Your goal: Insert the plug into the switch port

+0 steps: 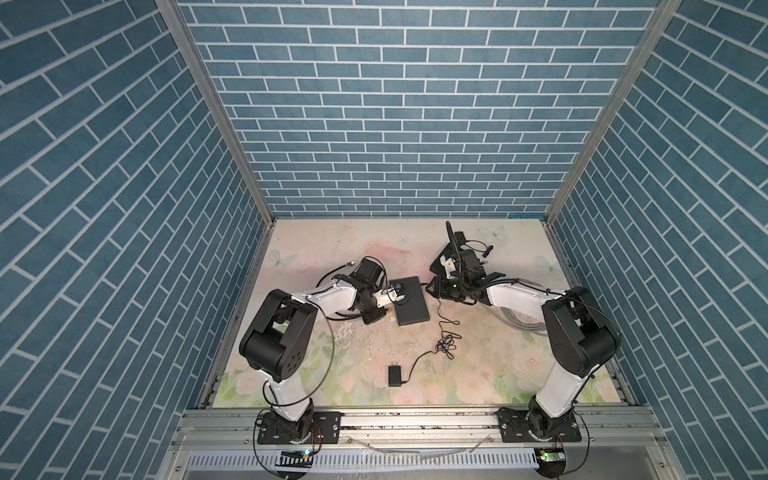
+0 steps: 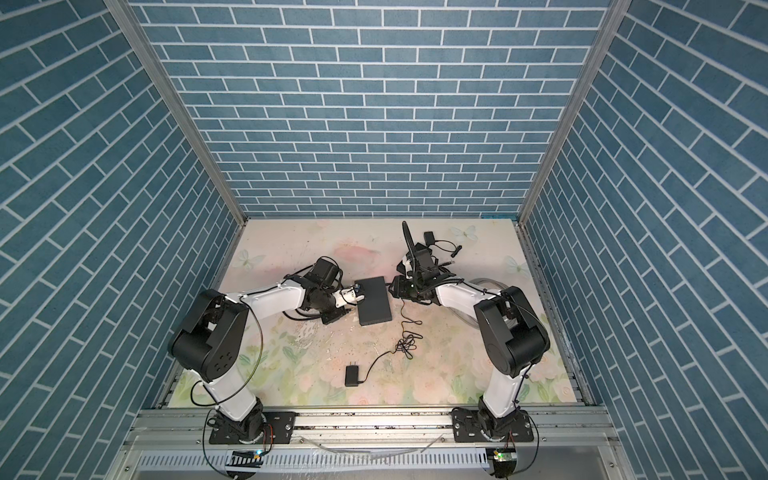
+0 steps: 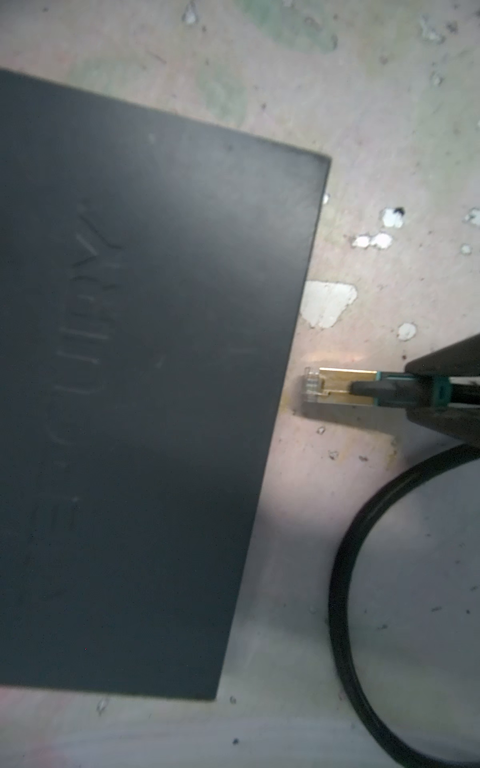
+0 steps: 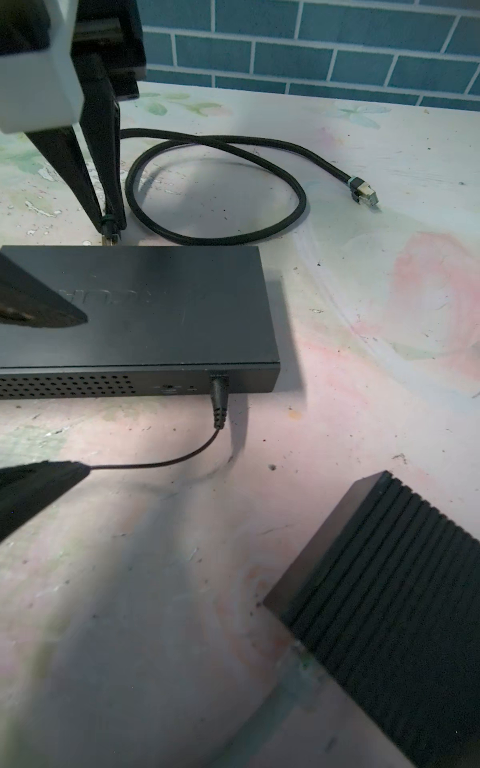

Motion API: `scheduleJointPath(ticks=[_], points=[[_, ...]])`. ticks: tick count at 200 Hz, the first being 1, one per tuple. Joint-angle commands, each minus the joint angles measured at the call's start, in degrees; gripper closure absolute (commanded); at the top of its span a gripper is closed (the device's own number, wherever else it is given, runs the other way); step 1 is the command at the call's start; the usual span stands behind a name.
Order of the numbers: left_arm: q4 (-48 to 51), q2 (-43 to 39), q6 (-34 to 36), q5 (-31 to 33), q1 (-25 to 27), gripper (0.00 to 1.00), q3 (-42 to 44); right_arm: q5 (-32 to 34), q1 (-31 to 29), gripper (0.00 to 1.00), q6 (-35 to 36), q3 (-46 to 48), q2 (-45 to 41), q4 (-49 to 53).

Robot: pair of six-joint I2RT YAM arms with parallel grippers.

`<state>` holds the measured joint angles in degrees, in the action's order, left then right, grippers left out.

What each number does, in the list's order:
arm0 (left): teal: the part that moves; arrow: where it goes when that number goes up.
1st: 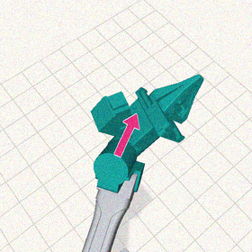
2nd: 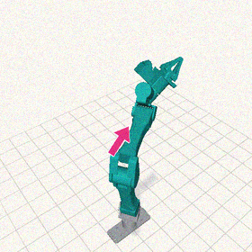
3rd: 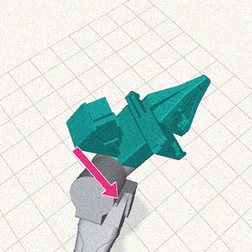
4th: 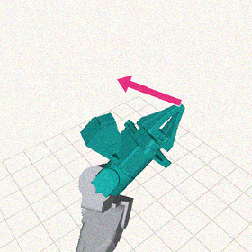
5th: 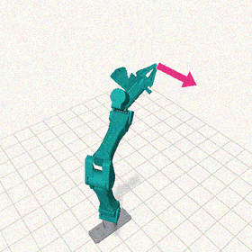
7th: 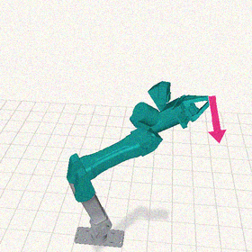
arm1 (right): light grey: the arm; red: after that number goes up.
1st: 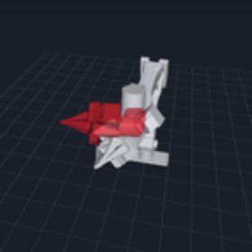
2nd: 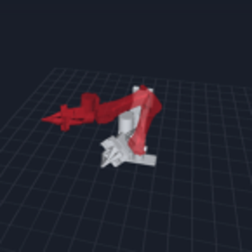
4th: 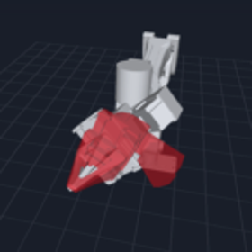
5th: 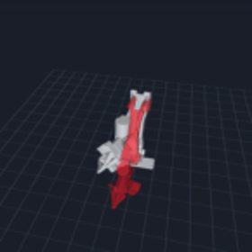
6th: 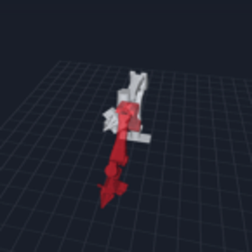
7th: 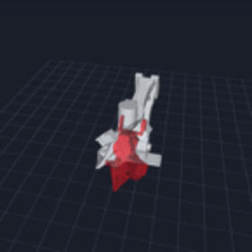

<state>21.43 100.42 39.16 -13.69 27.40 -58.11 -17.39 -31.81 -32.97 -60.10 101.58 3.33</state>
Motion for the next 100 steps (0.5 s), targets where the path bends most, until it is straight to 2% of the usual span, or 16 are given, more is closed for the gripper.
scheduleJointPath(ticks=[1,100], points=[[-2.4,1.4,-2.3,0.5,0.5,0.96,0.3,-2.1,0.2,0.47,1.2,-2.3,2.5,-1.1],[-0.5,0.9,-2.0,-0.5,0.9,0.96,-2.8,-8.4,0.1,0.47,0.5,-3.9,7.3,-4.4]])
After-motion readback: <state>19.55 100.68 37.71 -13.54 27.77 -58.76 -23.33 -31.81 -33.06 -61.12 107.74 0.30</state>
